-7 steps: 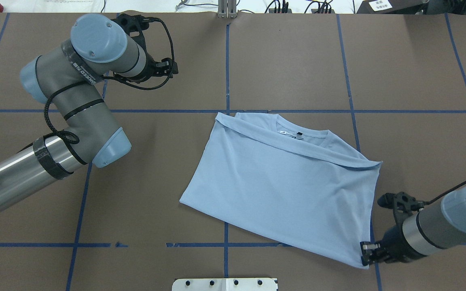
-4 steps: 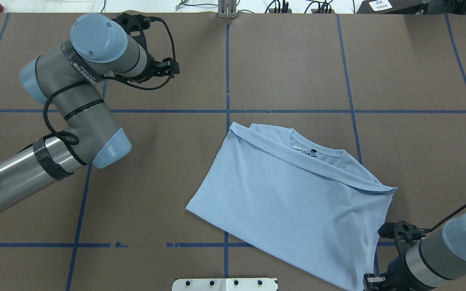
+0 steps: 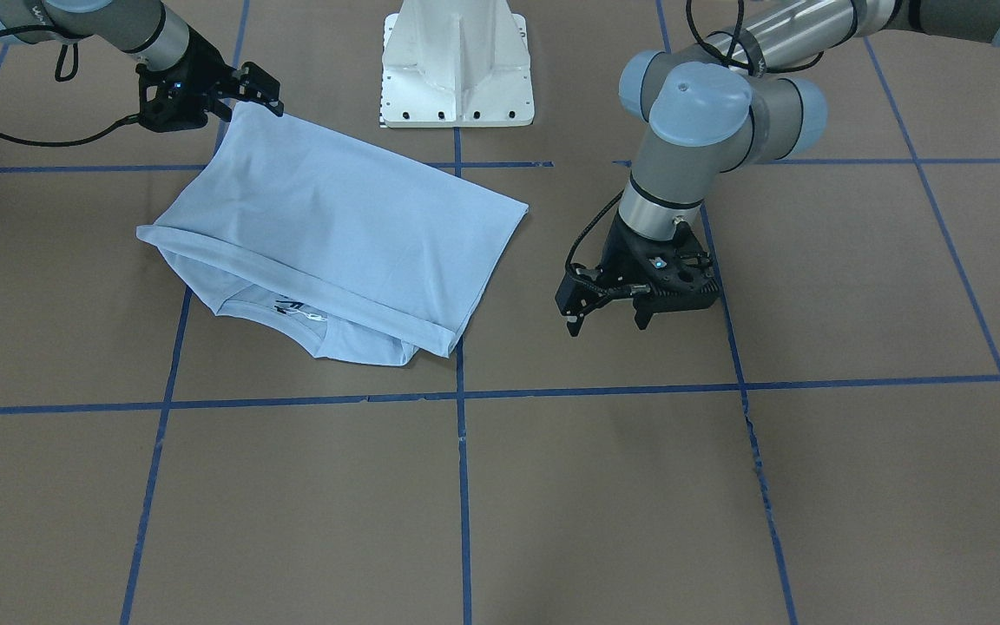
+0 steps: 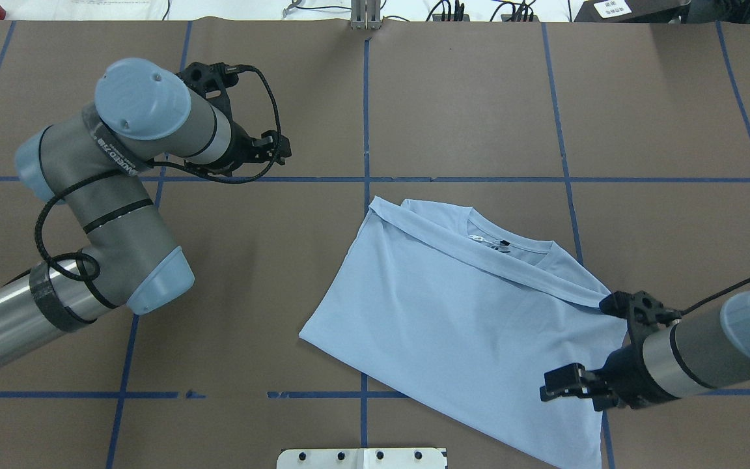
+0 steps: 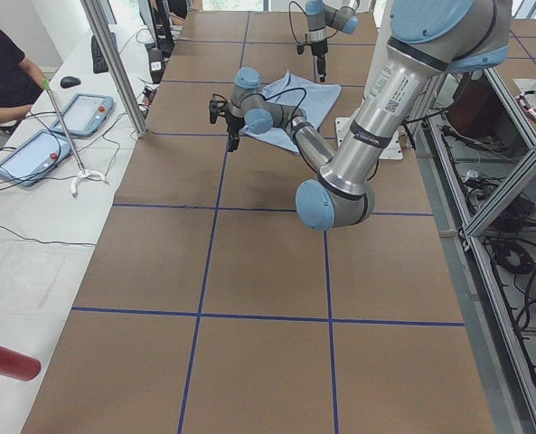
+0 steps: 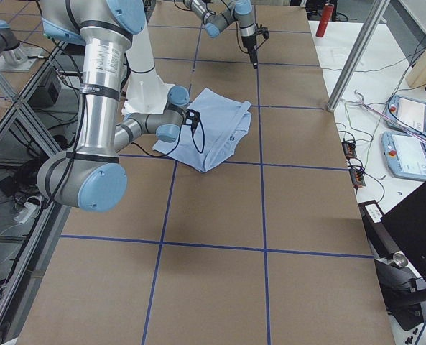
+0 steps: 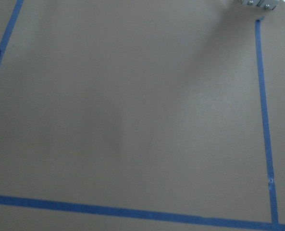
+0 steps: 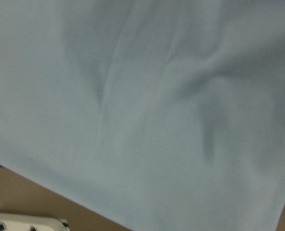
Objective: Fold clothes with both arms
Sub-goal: 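Move the right gripper to the far edge while the left reaches the near corner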
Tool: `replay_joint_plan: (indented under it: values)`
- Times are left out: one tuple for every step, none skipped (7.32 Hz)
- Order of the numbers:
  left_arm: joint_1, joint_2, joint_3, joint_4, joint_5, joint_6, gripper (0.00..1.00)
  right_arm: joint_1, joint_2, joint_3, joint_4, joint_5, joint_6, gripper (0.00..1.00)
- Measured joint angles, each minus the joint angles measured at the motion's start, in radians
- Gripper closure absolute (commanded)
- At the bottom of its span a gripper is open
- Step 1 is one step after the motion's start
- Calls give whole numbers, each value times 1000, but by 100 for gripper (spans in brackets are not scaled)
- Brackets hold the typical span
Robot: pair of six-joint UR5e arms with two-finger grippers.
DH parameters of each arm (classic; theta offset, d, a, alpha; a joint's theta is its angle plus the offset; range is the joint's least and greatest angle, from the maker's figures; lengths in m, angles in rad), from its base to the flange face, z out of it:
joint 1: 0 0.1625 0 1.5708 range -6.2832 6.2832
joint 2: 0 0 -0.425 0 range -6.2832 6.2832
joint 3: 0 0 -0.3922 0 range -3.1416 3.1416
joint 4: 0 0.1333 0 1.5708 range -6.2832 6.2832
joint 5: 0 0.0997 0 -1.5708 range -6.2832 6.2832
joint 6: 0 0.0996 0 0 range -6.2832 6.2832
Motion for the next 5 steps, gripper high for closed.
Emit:
replay_joint_plan:
  values:
    - [62,11,-21,0,-7,-132,1,83,29,-2,0,-1,-3,0]
    - [133,15,-31,1,-1,-273,5,150,66,-6,-1,-6,-4,0]
    - [205,17,-34,7,22,-399,6,201,100,-10,-1,-14,-5,0]
    - [266,18,-40,25,53,-491,6,237,122,-12,-1,-16,-6,0]
    - [311,20,-57,57,70,-548,6,256,137,-13,-2,-16,-6,0]
